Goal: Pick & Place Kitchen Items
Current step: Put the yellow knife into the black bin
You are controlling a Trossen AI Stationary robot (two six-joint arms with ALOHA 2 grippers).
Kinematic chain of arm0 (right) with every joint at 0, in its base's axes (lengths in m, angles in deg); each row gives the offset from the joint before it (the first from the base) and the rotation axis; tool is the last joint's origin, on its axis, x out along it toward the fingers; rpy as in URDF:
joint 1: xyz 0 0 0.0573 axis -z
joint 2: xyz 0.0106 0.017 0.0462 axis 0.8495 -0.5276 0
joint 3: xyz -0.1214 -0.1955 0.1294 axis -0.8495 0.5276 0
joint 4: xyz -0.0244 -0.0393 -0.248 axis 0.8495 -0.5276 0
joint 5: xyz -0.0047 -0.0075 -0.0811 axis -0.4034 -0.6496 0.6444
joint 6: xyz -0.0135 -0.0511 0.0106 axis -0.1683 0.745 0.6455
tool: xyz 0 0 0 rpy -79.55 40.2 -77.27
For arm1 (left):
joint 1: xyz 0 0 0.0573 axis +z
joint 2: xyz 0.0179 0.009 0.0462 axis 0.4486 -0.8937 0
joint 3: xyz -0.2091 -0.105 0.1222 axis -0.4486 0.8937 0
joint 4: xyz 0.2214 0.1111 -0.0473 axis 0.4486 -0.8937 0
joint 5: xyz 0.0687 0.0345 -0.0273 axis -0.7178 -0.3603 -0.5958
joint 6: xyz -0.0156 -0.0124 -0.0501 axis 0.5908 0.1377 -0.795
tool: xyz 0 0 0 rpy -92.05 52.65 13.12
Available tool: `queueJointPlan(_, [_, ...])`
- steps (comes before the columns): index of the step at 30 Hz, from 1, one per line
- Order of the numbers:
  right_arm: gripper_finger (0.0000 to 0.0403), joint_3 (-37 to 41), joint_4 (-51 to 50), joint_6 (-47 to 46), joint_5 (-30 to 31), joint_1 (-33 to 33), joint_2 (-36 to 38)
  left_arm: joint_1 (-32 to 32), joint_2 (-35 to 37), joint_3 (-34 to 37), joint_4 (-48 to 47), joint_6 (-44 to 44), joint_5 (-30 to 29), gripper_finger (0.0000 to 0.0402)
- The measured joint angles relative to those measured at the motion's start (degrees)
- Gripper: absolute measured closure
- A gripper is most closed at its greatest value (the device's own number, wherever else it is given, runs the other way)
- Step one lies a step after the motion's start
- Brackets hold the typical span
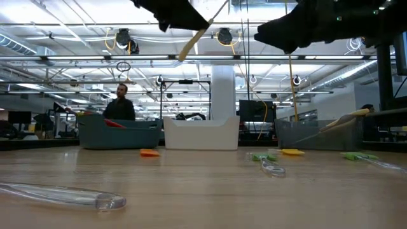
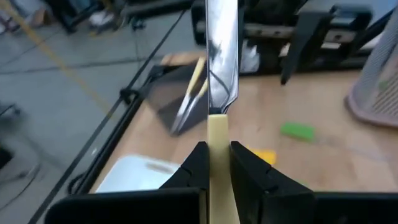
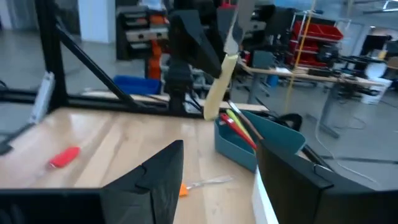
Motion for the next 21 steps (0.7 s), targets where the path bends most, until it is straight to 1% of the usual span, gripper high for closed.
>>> queueJointPlan(1, [0.0205, 0.7, 1.5, -0.8, -1.0, 0.6, -0.2, 0.5, 0.0, 0.9, 2.1, 0.3, 1.8, 0.0371])
queueJointPlan(4, [0.0205, 1.8, 3.3, -2.0, -1.2, 2.0, -1.4, 1.9, 0.0, 3.3, 9.3, 1.3, 7.7, 0.0371])
queueJointPlan(7, [0.0204, 1.7, 5.5, -2.9, -1.4, 3.3, -4.0, 2.8, 0.0, 4.9, 14.4, 1.2, 10.9, 0.0371])
queueJointPlan(10, [0.0204, 1.7, 9.7, -3.1, -2.0, 4.2, -7.4, 3.2, 0.0, 5.8, 16.1, 1.3, 11.6, 0.0371])
queueJointPlan(15, [0.0204, 1.7, 20.5, -5.8, -6.7, 5.8, -13.6, 3.2, 0.0, 5.8, 16.6, 1.5, 11.6, 0.0371])
queueJointPlan(17, [0.0204, 1.7, 24.9, -6.6, -7.7, 6.5, -16.1, 3.1, 0.0, 5.8, 16.9, 1.6, 11.6, 0.0371])
queueJointPlan(21, [0.0204, -0.8, 27.8, -8.1, -10.1, 7.7, -20.8, 3.1, 0.0, 5.8, 17.8, 2.0, 12.3, 0.0371])
